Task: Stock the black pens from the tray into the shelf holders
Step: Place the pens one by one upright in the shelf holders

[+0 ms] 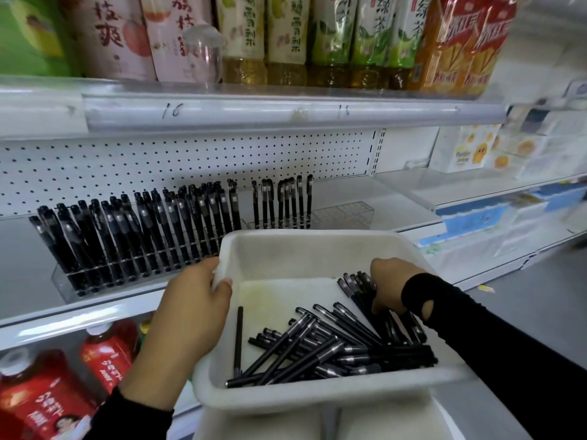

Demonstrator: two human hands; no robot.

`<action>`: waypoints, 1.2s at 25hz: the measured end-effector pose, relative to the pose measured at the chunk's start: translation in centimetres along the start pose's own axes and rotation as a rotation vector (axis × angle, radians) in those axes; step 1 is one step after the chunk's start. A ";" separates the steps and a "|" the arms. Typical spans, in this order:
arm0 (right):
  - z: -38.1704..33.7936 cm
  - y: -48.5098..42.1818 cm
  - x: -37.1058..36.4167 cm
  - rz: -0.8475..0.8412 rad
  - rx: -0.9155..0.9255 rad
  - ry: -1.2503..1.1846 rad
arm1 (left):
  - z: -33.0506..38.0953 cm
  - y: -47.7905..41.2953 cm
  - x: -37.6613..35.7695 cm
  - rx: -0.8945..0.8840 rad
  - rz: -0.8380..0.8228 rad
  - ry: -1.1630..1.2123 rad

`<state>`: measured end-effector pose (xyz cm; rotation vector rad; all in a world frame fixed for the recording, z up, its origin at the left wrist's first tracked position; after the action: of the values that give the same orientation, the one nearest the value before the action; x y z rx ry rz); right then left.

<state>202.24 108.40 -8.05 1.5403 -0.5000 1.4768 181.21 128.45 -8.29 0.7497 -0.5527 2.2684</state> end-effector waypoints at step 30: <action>-1.7 -3.3 2.8 0.111 0.502 -1.286 | 0.1 1.7 -0.3 0.111 0.009 0.118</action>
<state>204.43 112.25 -6.78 2.8266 -0.9716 0.4884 180.20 127.10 -8.71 0.6625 -0.3774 2.3494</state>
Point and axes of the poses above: each hand's wrist, its own y-axis away from the middle knuckle, its own x-axis out of the back of the hand, z = x × y, the point moved 1 cm from there along -y, towards the middle knuckle, and after that the axes turned 3 degrees about y, right-handed, at the moved point
